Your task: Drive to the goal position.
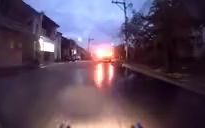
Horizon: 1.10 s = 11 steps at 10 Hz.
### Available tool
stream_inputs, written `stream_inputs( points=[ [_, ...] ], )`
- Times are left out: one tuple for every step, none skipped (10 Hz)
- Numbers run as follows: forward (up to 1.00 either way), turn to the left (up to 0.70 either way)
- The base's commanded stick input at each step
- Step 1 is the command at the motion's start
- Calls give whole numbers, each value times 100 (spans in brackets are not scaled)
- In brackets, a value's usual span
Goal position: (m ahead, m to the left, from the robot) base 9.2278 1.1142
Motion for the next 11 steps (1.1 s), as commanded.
stream_inputs(
  points=[
    [50,0],
    [50,0],
    [50,0],
    [50,0],
    [50,0],
    [50,0],
    [50,0],
    [50,0],
    [50,0],
    [50,0],
    [50,0]
  ],
)
